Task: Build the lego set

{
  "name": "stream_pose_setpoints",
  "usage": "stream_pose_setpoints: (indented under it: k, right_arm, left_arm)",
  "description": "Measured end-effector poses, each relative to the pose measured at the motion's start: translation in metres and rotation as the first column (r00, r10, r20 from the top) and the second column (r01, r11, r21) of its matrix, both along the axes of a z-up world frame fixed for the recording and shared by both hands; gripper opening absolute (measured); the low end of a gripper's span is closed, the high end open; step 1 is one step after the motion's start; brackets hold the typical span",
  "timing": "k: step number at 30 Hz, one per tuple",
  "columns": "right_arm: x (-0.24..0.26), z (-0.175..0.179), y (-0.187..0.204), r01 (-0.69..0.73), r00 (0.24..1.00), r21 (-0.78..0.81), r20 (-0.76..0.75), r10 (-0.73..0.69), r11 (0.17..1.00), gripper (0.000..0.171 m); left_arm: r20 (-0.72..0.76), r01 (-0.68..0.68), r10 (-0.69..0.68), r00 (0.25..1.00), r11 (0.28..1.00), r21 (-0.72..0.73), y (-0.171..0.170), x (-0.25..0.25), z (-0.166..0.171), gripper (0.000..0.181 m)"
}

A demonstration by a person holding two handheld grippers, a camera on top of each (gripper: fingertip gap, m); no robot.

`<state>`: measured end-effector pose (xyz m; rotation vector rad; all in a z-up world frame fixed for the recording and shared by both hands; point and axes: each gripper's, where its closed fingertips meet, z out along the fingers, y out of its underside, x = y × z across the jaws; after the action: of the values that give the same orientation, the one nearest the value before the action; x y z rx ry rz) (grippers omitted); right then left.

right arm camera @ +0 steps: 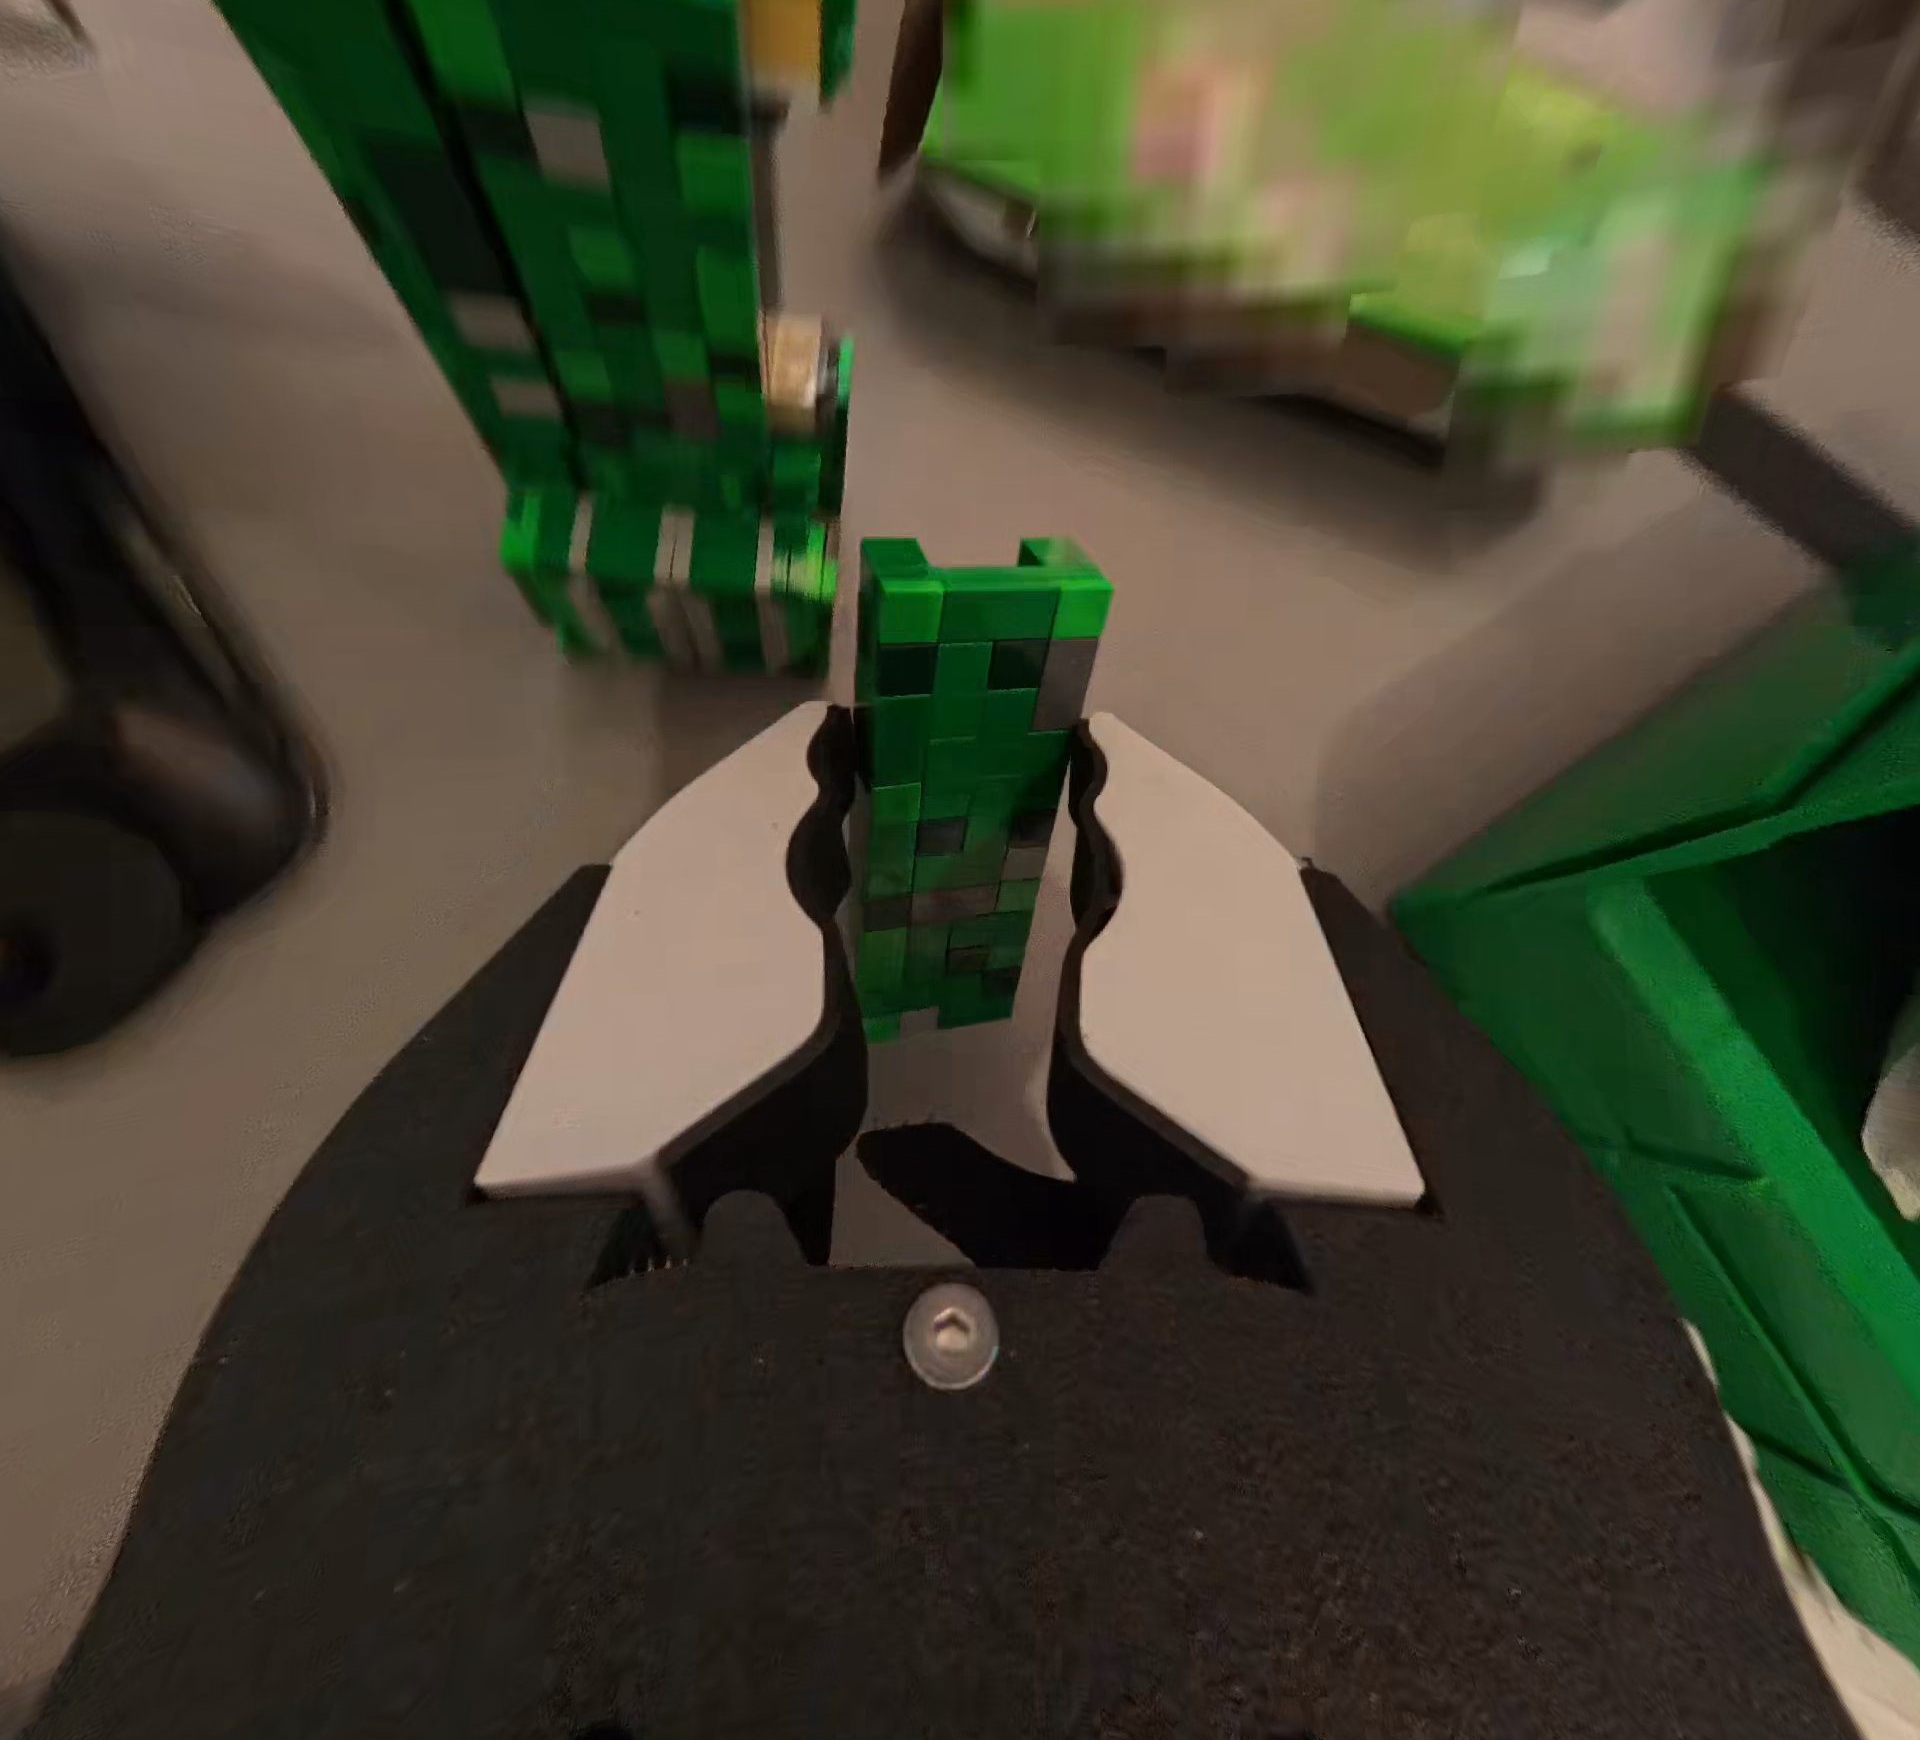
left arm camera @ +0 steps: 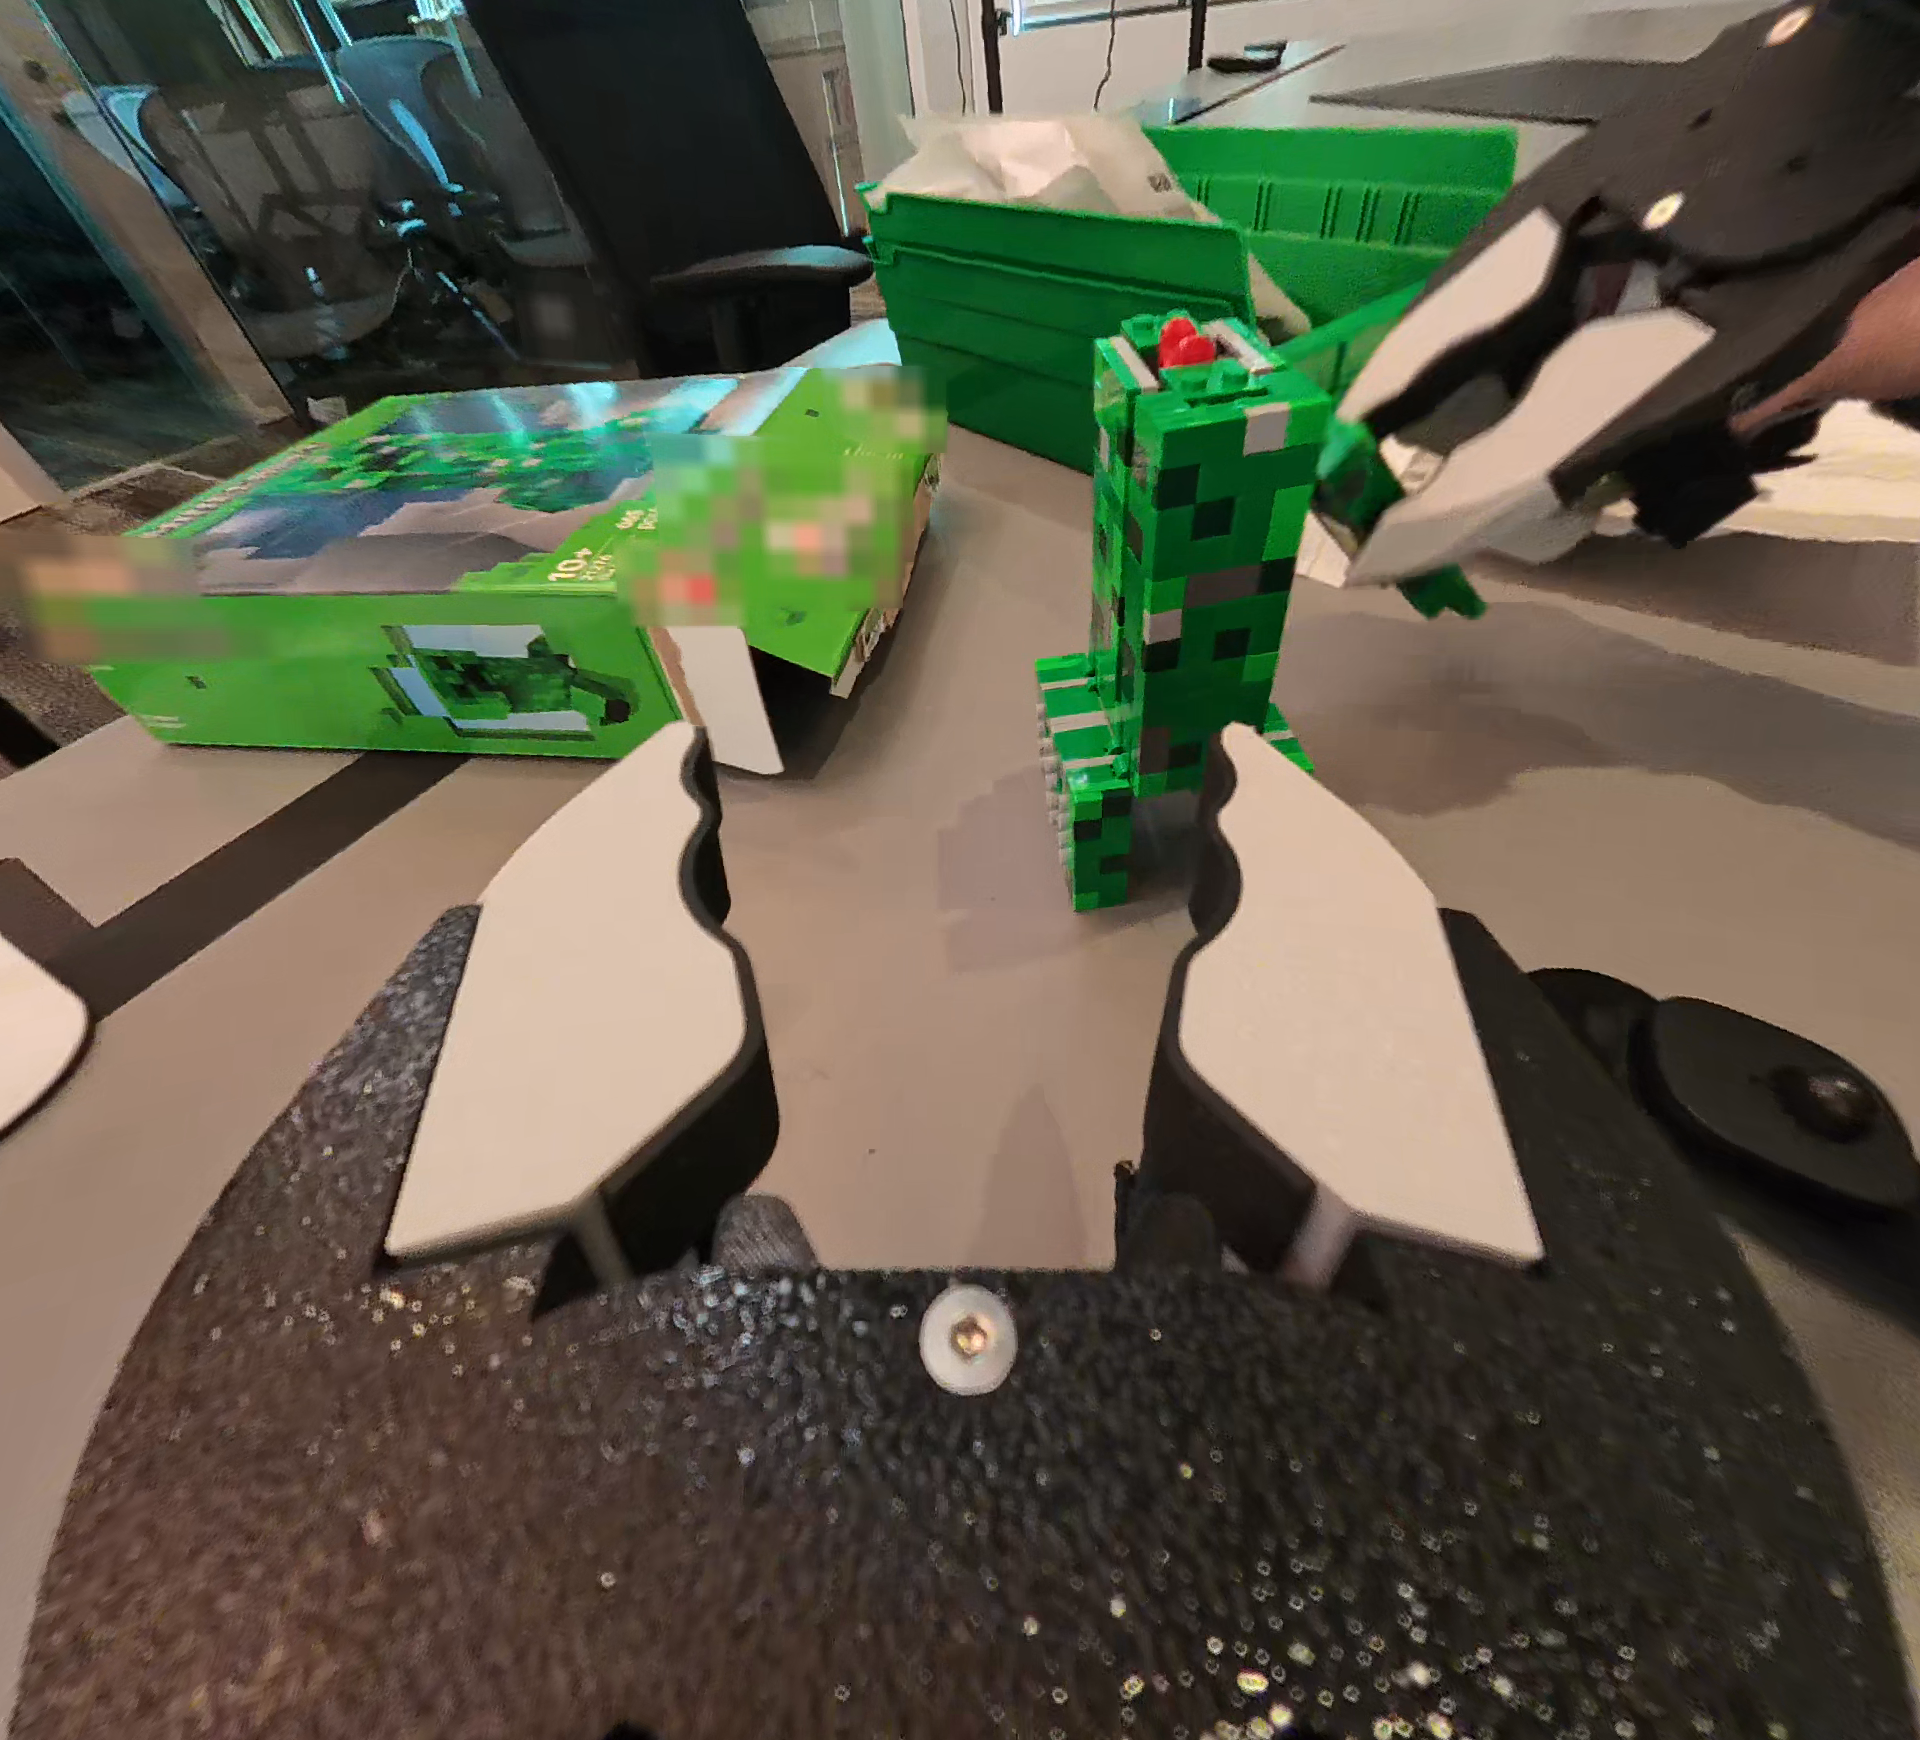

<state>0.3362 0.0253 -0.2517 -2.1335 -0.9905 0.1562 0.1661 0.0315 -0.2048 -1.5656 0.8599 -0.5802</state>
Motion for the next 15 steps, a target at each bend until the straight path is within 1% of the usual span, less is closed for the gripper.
stream_pose_setpoints:
  k: [2,6,9,12,15]
  right_arm:
    - [0.009,-0.016,-0.008,-0.012,0.992,-0.094,0.126,0.024,0.996,0.039]
    - [0.015,-0.041,-0.024,-0.011,0.970,-0.259,0.230,0.073,0.966,0.039]
    - [0.021,-0.054,-0.030,0.012,0.947,-0.337,0.306,0.098,0.942,0.039]
    - [0.023,-0.063,-0.034,0.021,0.930,-0.395,0.344,0.126,0.918,0.039]
    - [0.023,-0.063,-0.035,0.022,0.933,-0.429,0.334,0.136,0.903,0.039]
  left_arm:
    - [0.021,-0.003,0.003,1.000,1.000,0.005,-0.001,-0.007,0.004,0.087]
    - [0.037,0.013,-0.013,0.999,1.000,-0.010,-0.002,-0.013,0.004,0.086]
    - [0.033,0.029,-0.029,0.999,0.999,-0.016,-0.005,-0.012,0.000,0.087]
    - [0.032,0.045,-0.045,0.998,0.999,-0.013,-0.008,-0.011,-0.001,0.087]
    - [0.032,0.051,-0.051,0.998,0.999,-0.010,-0.010,-0.011,-0.002,0.086]
